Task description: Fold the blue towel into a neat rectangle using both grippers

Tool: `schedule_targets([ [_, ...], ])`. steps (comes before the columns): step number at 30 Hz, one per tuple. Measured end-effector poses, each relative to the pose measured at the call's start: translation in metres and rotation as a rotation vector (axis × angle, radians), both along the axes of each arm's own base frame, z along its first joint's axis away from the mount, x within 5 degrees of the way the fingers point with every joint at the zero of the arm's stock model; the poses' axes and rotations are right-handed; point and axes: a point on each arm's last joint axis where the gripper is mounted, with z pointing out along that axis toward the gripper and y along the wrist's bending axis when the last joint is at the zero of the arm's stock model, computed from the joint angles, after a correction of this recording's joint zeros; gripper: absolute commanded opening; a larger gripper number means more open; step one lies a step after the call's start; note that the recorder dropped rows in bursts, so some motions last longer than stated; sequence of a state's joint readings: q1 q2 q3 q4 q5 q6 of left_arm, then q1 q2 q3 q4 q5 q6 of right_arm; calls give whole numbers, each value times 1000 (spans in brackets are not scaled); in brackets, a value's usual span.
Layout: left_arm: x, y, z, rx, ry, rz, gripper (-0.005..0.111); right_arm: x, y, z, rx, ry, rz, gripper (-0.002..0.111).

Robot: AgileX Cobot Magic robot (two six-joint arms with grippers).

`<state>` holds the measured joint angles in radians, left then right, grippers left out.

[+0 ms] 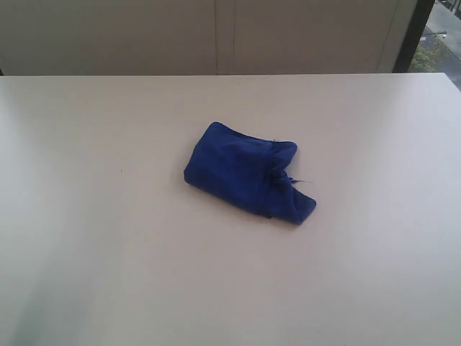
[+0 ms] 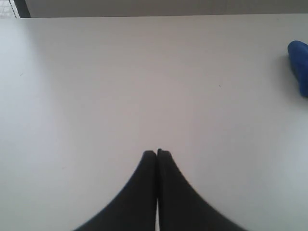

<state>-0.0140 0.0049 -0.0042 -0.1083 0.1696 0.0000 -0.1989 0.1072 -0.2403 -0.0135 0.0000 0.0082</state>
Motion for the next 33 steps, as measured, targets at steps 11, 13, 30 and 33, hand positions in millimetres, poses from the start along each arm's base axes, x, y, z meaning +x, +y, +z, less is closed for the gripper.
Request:
schedule_targets([
  [11, 0, 0, 0, 0, 0, 0, 0, 66, -13, 42, 100, 346, 5, 0],
  [13, 0, 0, 0, 0, 0, 0, 0, 83, -16, 41, 156, 441, 13, 0],
  [30, 0, 0, 0, 0, 0, 0, 0, 217, 28, -4, 365, 968, 399, 0],
  [33, 0, 0, 0, 0, 0, 0, 0, 242, 40, -17, 364, 1025, 435, 0],
])
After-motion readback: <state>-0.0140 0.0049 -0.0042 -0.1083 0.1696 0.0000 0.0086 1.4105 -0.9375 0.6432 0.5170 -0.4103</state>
